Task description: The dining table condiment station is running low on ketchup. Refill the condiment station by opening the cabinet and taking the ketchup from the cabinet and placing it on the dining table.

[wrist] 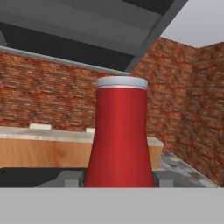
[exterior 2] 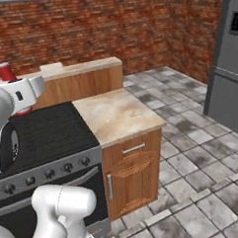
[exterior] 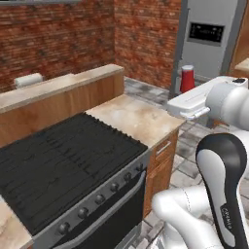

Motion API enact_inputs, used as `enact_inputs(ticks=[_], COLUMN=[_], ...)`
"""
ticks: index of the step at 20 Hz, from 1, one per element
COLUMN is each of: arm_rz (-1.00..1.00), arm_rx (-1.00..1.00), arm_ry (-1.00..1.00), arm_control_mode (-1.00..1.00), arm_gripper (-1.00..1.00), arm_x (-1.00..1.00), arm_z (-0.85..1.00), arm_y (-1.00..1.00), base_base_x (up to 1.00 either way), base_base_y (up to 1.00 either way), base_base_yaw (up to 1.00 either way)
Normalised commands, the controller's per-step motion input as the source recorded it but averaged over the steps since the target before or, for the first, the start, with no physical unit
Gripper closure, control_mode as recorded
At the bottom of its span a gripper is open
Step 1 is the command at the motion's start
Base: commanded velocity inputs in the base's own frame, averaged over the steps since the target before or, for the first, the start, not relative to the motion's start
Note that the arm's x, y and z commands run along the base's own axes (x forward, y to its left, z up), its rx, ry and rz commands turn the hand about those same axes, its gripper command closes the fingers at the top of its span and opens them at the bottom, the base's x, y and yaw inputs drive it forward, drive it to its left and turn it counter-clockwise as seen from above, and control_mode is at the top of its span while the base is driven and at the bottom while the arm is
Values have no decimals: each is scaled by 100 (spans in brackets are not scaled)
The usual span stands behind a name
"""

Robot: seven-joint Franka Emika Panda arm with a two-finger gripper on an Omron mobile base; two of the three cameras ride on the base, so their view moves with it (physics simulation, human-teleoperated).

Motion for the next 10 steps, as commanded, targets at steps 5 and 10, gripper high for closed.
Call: enact_inputs(ticks=[5,10], arm_rz=[0,0], arm_rx=[0,0], arm_ry=[0,0], arm_control_mode=[100,100], arm_gripper=[100,100], arm_x=[0,0], arm_z=[0,0], arm_y=[0,0], base_base_x=[-34,0], base_base_y=[-38,-95], base_base_yaw=[58,32])
